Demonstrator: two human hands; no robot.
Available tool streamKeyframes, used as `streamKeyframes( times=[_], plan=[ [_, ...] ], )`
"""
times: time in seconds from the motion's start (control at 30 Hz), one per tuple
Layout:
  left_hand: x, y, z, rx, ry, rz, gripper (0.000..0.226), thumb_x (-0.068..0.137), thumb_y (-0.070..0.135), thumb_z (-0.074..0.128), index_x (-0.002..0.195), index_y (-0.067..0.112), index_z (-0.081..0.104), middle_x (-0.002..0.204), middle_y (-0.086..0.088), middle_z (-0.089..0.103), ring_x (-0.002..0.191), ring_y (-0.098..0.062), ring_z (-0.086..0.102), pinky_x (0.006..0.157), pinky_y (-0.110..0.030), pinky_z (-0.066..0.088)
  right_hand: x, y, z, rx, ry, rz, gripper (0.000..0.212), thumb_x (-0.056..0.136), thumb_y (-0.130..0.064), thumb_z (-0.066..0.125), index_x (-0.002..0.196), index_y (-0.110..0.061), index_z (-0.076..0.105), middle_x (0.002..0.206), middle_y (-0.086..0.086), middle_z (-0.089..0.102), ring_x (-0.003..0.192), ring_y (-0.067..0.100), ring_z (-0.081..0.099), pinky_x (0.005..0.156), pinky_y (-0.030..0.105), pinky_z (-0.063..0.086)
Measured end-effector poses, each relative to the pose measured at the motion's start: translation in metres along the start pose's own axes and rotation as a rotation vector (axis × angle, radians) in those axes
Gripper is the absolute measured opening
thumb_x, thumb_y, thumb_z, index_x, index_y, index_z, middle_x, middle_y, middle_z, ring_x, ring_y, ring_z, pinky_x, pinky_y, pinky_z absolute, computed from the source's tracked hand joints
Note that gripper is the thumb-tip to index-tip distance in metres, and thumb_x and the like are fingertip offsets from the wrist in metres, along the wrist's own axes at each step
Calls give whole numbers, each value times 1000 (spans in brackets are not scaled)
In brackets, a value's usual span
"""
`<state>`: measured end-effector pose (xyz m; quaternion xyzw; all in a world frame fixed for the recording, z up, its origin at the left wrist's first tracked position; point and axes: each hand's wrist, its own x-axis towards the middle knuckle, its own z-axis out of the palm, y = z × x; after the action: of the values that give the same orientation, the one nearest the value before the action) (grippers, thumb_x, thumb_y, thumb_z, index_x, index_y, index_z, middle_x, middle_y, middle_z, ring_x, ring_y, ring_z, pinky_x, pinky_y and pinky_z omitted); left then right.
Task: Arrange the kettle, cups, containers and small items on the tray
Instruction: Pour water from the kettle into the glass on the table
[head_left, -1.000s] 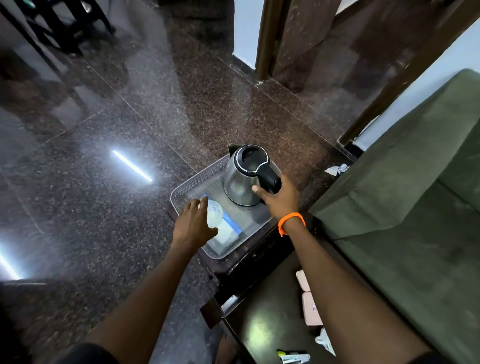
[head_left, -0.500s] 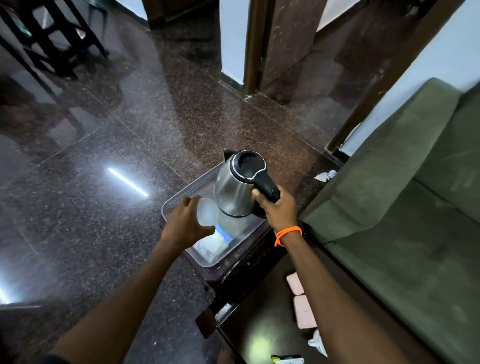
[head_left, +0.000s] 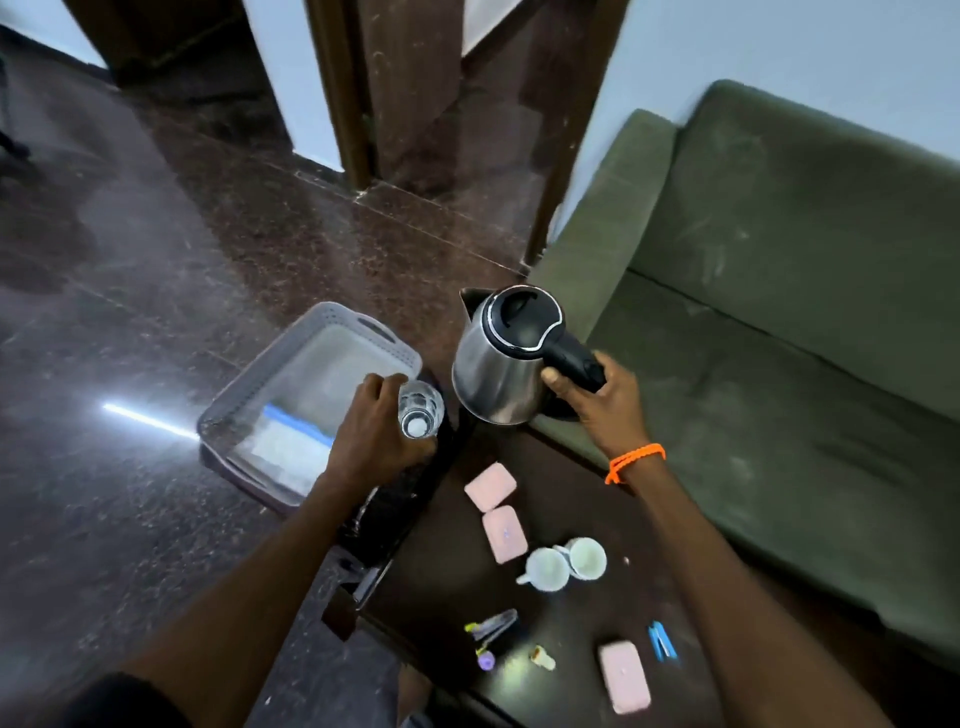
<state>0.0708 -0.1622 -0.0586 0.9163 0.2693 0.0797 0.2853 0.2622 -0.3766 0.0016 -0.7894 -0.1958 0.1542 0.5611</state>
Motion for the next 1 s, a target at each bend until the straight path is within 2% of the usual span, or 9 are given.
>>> streamKeyframes(
  times=[0.03, 0.13, 0.2, 0.33, 0.47, 0.57, 0.63, 0.8, 1.0],
  plan=[
    [-2, 14, 12, -7, -38, 10, 80, 57, 43, 82, 126, 14, 53, 115, -6, 57, 110, -26, 49, 86, -43, 51, -10, 6, -25, -31, 12, 4, 30, 78, -22, 85, 87, -1, 64, 72, 6, 60, 64, 0, 50, 59, 16, 46],
    [-11, 53, 54, -19, -138, 48, 80, 57, 46, 78, 127, 16, 54, 119, -5, 57, 114, -26, 49, 92, -42, 48, -40, 27, -92, -108, 39, 53, 35, 77, -29, 85, 92, -3, 66, 82, 24, 66, 74, 12, 55, 67, 39, 52],
    [-18, 80, 86, 20, -193, 111, 78, 58, 48, 76, 126, 14, 56, 119, -4, 57, 112, -27, 50, 95, -41, 47, -61, 46, -136, -146, 81, 80, 34, 76, -32, 86, 92, -9, 67, 83, 20, 69, 75, 15, 57, 71, 48, 55],
    [-37, 129, 152, -51, -250, 213, 75, 56, 46, 76, 120, 10, 59, 112, -7, 58, 109, -29, 52, 94, -44, 49, -105, 89, -208, -230, 155, 111, 45, 67, -57, 82, 84, -19, 64, 66, -10, 59, 65, 4, 49, 61, 32, 46],
    [-55, 170, 214, -130, -343, 234, 80, 53, 45, 79, 125, 18, 56, 118, -2, 53, 112, -25, 53, 94, -41, 51, -152, 132, -268, -245, 190, 187, 56, 64, -62, 82, 87, -13, 66, 73, 6, 68, 69, 5, 53, 62, 32, 47],
    [-62, 197, 257, -119, -423, 262, 84, 53, 50, 77, 128, 22, 52, 122, 1, 50, 116, -24, 53, 93, -43, 53, -180, 158, -300, -250, 181, 222, 47, 68, -53, 83, 81, -11, 64, 67, -6, 58, 65, 3, 48, 57, 25, 41],
    [-64, 210, 287, -101, -462, 282, 86, 51, 51, 75, 130, 25, 49, 122, 3, 48, 117, -23, 52, 91, -44, 54, -193, 173, -316, -260, 161, 237, 30, 68, -43, 84, 78, -21, 66, 63, -13, 59, 61, -4, 48, 55, 17, 41],
    [-64, 223, 356, -20, -539, 336, 89, 51, 52, 77, 130, 28, 45, 119, 5, 45, 116, -22, 51, 84, -43, 57, -213, 206, -344, -267, 104, 288, 34, 66, -35, 86, 86, -12, 71, 79, 12, 70, 70, -1, 56, 62, 19, 47],
    [-65, 222, 411, 49, -591, 376, 94, 52, 49, 83, 134, 25, 44, 121, 2, 46, 118, -22, 49, 83, -43, 58, -213, 231, -355, -327, 12, 255, 35, 70, -29, 85, 93, -49, 70, 84, -26, 72, 75, -17, 60, 67, 1, 43]
  ],
)
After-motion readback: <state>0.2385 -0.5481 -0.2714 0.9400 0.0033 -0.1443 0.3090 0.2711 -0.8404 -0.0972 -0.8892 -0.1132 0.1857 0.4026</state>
